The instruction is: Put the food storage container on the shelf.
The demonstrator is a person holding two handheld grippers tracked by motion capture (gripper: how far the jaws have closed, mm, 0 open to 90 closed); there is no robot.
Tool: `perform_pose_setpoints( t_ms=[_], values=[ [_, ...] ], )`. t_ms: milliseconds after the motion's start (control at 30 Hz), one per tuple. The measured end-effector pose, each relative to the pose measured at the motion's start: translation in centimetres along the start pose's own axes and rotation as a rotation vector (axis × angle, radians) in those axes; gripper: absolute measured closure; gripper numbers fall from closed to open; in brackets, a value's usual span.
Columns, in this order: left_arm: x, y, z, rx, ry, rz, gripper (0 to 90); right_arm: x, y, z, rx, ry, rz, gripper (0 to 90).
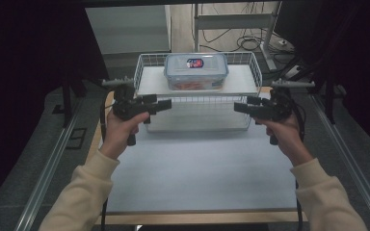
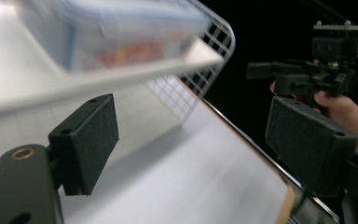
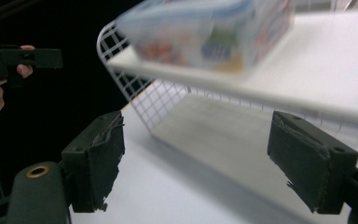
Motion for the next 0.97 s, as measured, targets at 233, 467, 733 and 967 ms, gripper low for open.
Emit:
perform_pose_setpoints(
  t_ms=[233, 467, 733, 967],
  values=[
    [-6.2, -0.4, -0.6, -0.031, 0.012, 0.031, 16.6, -5.1, -1.8, 0.6, 0.043, -0.007, 0.007, 18.6],
    [-12.0, 0.5, 0.2, -0.024, -0.003, 0.106, 17.2, -10.5, -1.8, 0.5, 0.031, -0.021, 0.069, 18.7],
    [-13.2, 1.0, 0.7, -0.014, -0.012, 0.115, 17.5, -12.3, -1.2, 0.4, 0.019, -0.029, 0.097, 18.0],
    [-14.2, 1.1, 1.6, 0.014, -0.029, 0.114, 17.7, -13.8, -1.0, 0.1, -0.059, -0.114, 0.110, 13.7]
  ],
)
Point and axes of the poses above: each handheld gripper's, and its own axes: y roughly forward along the jaws, x roughly out of its top, z roughly to its left, the point moved 5 cm from there along y, roughly forward along the jaws, and after that the axes turned 1 degree about y, right-handed, at the moved point
